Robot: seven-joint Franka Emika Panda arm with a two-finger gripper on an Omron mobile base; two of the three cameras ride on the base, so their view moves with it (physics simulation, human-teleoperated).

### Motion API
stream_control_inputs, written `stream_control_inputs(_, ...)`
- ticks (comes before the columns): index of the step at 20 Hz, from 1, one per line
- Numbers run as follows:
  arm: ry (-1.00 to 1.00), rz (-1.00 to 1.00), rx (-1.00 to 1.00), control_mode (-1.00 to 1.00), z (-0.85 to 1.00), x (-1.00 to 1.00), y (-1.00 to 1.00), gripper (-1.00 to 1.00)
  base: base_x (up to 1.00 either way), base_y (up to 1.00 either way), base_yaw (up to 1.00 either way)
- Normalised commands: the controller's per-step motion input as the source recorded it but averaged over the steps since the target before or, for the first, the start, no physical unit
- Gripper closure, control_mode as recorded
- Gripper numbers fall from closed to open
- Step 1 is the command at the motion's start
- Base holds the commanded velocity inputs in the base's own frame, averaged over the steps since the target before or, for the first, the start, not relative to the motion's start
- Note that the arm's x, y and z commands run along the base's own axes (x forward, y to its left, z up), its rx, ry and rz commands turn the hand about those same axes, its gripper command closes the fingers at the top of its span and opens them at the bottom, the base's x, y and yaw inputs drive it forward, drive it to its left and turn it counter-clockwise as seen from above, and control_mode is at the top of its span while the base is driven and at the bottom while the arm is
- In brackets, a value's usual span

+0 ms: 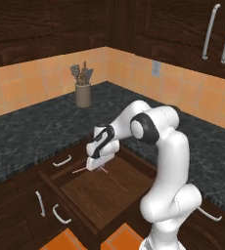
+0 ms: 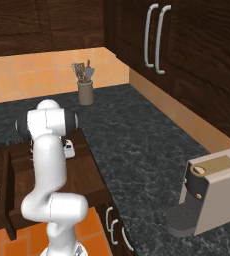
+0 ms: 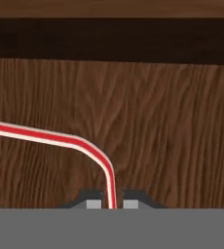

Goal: Take a straw from the drawer in front and place it inside the glass cup on the dining counter.

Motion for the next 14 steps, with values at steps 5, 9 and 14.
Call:
stream_control_inputs(5,0.00,0.00,0.18,-1.00,1.00,0.00,0.00,1.00,0.00,0.00,0.00)
stream_control_inputs(9,0.00,0.00,0.03,-1.00,1.00,0.00,0.00,1.00,0.00,0.00,0.00)
stream_control_inputs(14,0.00,0.00,-0.12,-1.00,1.00,-0.13,-0.05,1.00,0.00,0.00,0.00)
